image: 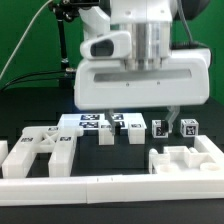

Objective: Assemble chair

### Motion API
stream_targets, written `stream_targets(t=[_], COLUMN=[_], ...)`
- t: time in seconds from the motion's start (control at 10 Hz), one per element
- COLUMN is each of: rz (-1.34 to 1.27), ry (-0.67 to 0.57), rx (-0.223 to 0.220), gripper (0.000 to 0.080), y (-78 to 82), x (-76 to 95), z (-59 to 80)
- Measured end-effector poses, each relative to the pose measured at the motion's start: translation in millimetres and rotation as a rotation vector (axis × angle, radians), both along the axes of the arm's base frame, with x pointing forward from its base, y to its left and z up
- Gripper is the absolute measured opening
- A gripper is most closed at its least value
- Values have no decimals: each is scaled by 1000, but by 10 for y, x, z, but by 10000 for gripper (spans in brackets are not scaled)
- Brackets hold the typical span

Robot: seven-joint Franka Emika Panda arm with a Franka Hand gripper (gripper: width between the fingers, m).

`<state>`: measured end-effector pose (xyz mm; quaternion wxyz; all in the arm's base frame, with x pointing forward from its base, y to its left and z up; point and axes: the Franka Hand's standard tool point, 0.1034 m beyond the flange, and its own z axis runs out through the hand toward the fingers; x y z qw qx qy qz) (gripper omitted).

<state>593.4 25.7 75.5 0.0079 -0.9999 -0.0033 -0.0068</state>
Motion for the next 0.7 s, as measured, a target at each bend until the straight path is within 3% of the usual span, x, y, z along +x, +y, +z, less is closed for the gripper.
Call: stream_targets(t=[0.4,0.7], rz=[2,-2], ry=[250,465], rx=[2,-6], gripper=[649,649], y=[63,131], x=[-10,-536], z=[-58,-245])
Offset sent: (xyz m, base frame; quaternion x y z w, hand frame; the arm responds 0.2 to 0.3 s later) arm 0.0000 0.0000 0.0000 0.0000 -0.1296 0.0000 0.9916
